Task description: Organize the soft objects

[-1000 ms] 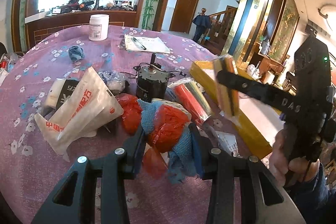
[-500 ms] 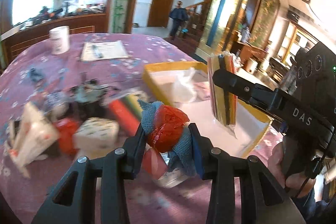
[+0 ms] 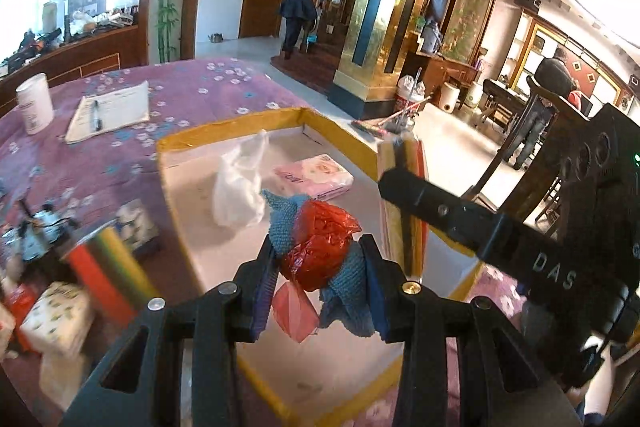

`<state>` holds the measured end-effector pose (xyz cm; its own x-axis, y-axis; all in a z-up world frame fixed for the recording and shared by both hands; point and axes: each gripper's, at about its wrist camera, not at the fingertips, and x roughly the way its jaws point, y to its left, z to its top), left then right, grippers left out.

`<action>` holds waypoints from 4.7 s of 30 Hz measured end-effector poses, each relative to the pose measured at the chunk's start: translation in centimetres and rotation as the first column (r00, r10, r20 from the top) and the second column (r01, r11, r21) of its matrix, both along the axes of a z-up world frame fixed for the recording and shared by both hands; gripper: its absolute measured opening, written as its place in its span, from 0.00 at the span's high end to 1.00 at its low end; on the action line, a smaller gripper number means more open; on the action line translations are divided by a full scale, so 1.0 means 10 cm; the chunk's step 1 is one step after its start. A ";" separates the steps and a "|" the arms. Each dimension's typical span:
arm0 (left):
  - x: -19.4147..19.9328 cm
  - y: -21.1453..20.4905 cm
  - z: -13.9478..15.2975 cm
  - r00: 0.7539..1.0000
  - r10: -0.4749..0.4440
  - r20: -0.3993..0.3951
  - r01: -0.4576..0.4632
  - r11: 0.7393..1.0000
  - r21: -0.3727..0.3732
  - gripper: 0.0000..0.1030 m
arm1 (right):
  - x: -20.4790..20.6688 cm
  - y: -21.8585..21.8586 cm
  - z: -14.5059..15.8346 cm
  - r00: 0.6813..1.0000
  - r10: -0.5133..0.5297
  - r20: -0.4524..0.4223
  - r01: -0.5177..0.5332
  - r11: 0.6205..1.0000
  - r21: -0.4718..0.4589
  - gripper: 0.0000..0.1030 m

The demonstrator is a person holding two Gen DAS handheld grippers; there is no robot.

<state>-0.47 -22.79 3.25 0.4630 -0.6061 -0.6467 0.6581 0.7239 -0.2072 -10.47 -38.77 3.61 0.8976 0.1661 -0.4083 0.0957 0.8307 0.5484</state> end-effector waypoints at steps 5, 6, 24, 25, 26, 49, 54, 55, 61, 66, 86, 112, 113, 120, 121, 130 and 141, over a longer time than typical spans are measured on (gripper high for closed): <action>0.23 -0.18 -0.20 0.996 0.003 -0.085 -0.002 1.000 0.008 0.63 | 0.09 -0.12 -0.20 0.995 -0.057 -0.084 0.056 0.998 -0.009 0.61; 0.28 -0.17 -0.26 0.995 0.009 -0.094 -0.007 1.000 0.015 0.63 | 0.11 -0.12 -0.22 0.994 -0.059 -0.093 0.058 0.998 -0.013 0.61; 0.31 -0.11 -0.46 0.991 0.019 -0.130 -0.013 0.999 0.052 0.55 | 0.36 -0.04 -0.35 0.982 -0.083 -0.169 0.076 0.996 -0.049 0.59; 0.30 -0.11 -0.46 0.992 0.018 -0.128 -0.011 0.998 0.055 0.52 | 0.35 -0.04 -0.34 0.982 -0.088 -0.165 0.081 0.996 -0.050 0.59; 0.29 -0.12 -0.46 0.992 0.019 -0.126 -0.012 0.998 0.057 0.48 | 0.34 -0.05 -0.34 0.983 -0.088 -0.163 0.081 0.995 -0.050 0.59; 0.20 0.03 -0.29 0.996 0.074 -0.054 -0.073 0.997 0.021 0.40 | 0.28 -0.04 -0.29 0.988 -0.088 -0.125 0.081 0.995 -0.058 0.50; 0.16 0.07 -0.24 0.995 0.074 -0.064 -0.073 0.997 0.016 0.40 | 0.30 -0.03 -0.29 0.988 -0.086 -0.129 0.078 0.995 -0.060 0.50; 0.14 0.08 -0.22 0.995 0.074 -0.068 -0.073 0.997 0.015 0.40 | 0.30 -0.03 -0.30 0.988 -0.085 -0.130 0.078 0.995 -0.059 0.50; 0.03 0.18 -0.12 0.995 0.060 -0.084 -0.059 0.998 0.010 0.40 | 0.31 -0.02 -0.31 0.988 -0.081 -0.135 0.073 0.996 -0.059 0.50; -0.11 0.31 0.06 0.997 0.038 -0.073 -0.039 0.999 -0.003 0.40 | 0.30 -0.03 -0.31 0.988 -0.088 -0.127 0.082 0.995 -0.056 0.50; -0.18 1.97 0.21 0.954 0.296 0.053 -0.298 0.954 0.032 0.22 | 0.24 -0.02 -0.29 0.991 -0.082 -0.110 0.076 0.996 -0.054 0.50; 0.52 2.62 -0.45 0.873 0.478 0.100 -0.482 0.812 0.329 0.15 | 0.25 -0.02 -0.30 0.991 -0.073 -0.114 0.068 0.996 -0.054 0.48; 0.54 2.63 -0.47 0.867 0.487 0.105 -0.491 0.801 0.342 0.23 | 0.25 -0.02 -0.30 0.991 -0.074 -0.114 0.069 0.996 -0.054 0.48; 0.44 2.84 -0.43 0.821 0.564 0.094 -0.563 0.768 0.307 0.62 | 0.23 -0.02 -0.30 0.991 -0.073 -0.114 0.067 0.996 -0.052 0.48; 0.39 2.90 -0.40 0.812 0.579 0.077 -0.575 0.769 0.280 0.63 | 0.24 -0.01 -0.30 0.991 -0.073 -0.114 0.067 0.996 -0.053 0.48; 0.05 2.76 -0.27 0.887 0.461 0.025 -0.462 0.887 0.020 0.62 | 0.18 0.22 -0.17 0.997 0.014 -0.075 -0.021 0.996 -0.090 0.48; 0.03 2.83 -0.29 0.895 0.445 -0.024 -0.445 0.894 -0.050 0.62 | 0.32 1.97 -0.13 0.879 0.386 -0.281 -0.428 0.898 -0.104 0.29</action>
